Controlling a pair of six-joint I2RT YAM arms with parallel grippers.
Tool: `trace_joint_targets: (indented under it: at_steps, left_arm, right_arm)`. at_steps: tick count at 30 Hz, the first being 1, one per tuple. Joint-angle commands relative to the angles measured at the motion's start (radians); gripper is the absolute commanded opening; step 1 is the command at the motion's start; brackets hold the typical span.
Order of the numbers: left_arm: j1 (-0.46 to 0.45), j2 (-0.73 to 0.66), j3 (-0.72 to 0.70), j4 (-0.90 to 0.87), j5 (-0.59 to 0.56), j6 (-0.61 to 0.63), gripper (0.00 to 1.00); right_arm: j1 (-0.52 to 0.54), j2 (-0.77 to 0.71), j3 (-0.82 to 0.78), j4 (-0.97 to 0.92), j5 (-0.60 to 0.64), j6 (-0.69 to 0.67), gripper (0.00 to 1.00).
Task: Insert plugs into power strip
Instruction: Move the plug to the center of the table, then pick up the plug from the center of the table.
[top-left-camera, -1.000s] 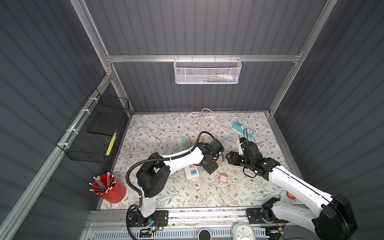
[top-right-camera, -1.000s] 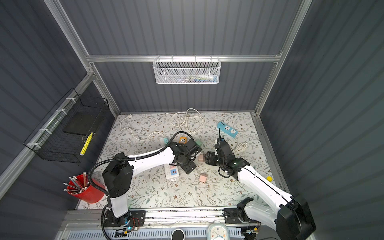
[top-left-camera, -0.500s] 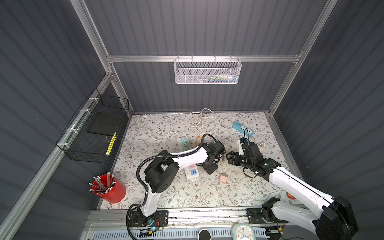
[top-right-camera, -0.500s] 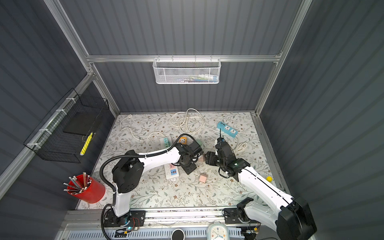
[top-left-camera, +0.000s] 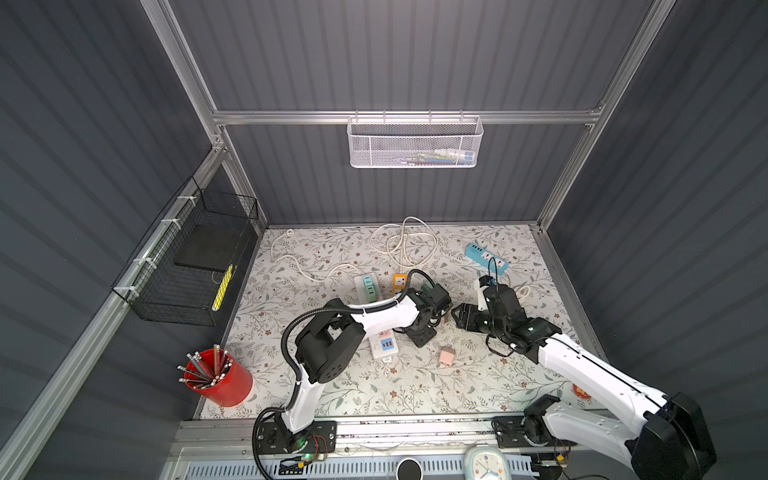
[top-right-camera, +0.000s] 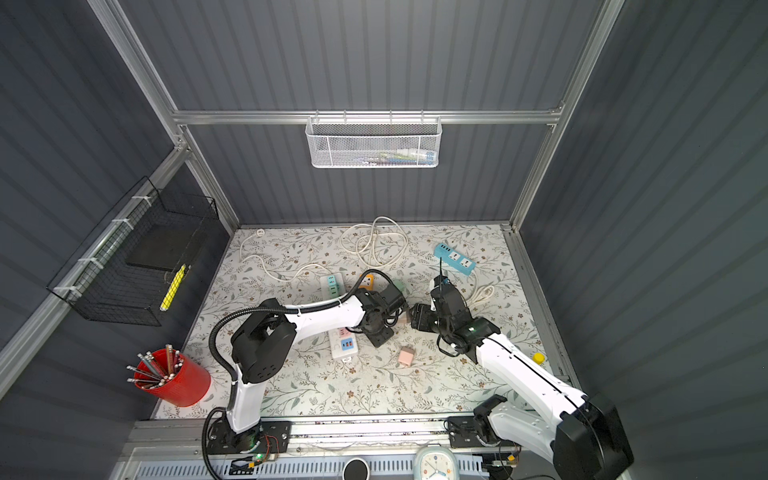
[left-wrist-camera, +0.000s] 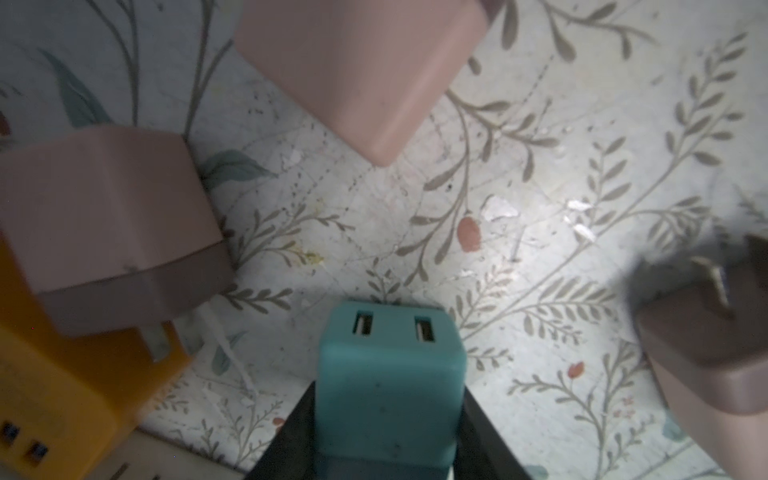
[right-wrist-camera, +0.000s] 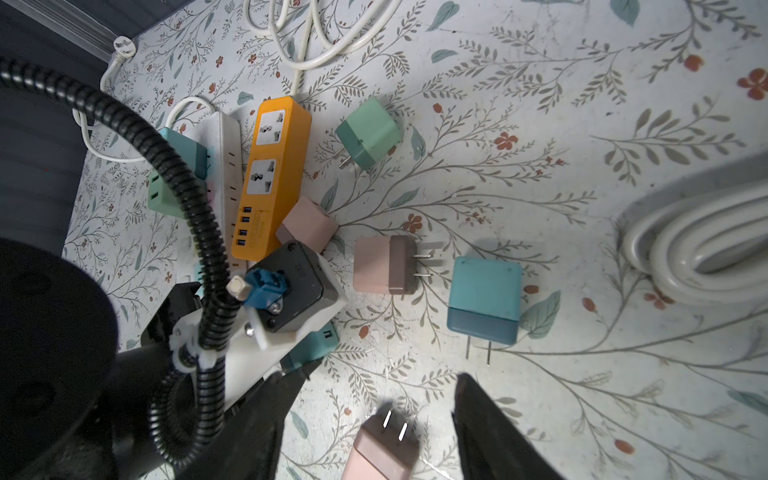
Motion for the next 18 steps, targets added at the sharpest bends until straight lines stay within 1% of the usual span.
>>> trace_joint_targets:
  at_steps: [1, 3, 6, 7, 12, 17, 18]
  left_arm:
    - [-0.006, 0.006, -0.022, 0.011, 0.007, -0.015, 0.55]
    - [-0.007, 0.013, -0.021, 0.008, 0.003, -0.019, 0.61]
    - [-0.006, 0.015, -0.031, 0.019, 0.001, -0.026, 0.64]
    - [-0.006, 0.012, -0.035, 0.026, -0.001, -0.026, 0.63]
    - [-0.006, 0.011, -0.043, 0.044, 0.0, -0.027, 0.48]
    - [-0.007, -0.007, -0.058, 0.061, -0.007, -0.025, 0.41]
    - [-0.007, -0.023, -0.086, 0.076, -0.004, -0.027, 0.41]
  right_arm:
    - [-0.004, -0.015, -0.008, -0.013, 0.012, -0.011, 0.65]
    - [-0.003, -0.013, -0.005, -0.019, 0.01, -0.013, 0.65]
    - [-0.003, -0.013, 0.0, -0.023, 0.013, -0.017, 0.65]
    - [-0.003, -0.014, -0.001, -0.023, 0.013, -0.019, 0.65]
    - [-0.004, -0.014, 0.004, -0.031, 0.009, -0.019, 0.65]
    - [-0.004, -0.024, 0.002, -0.037, 0.013, -0.02, 0.65]
    - [-0.004, -0.024, 0.005, -0.041, 0.009, -0.02, 0.65]
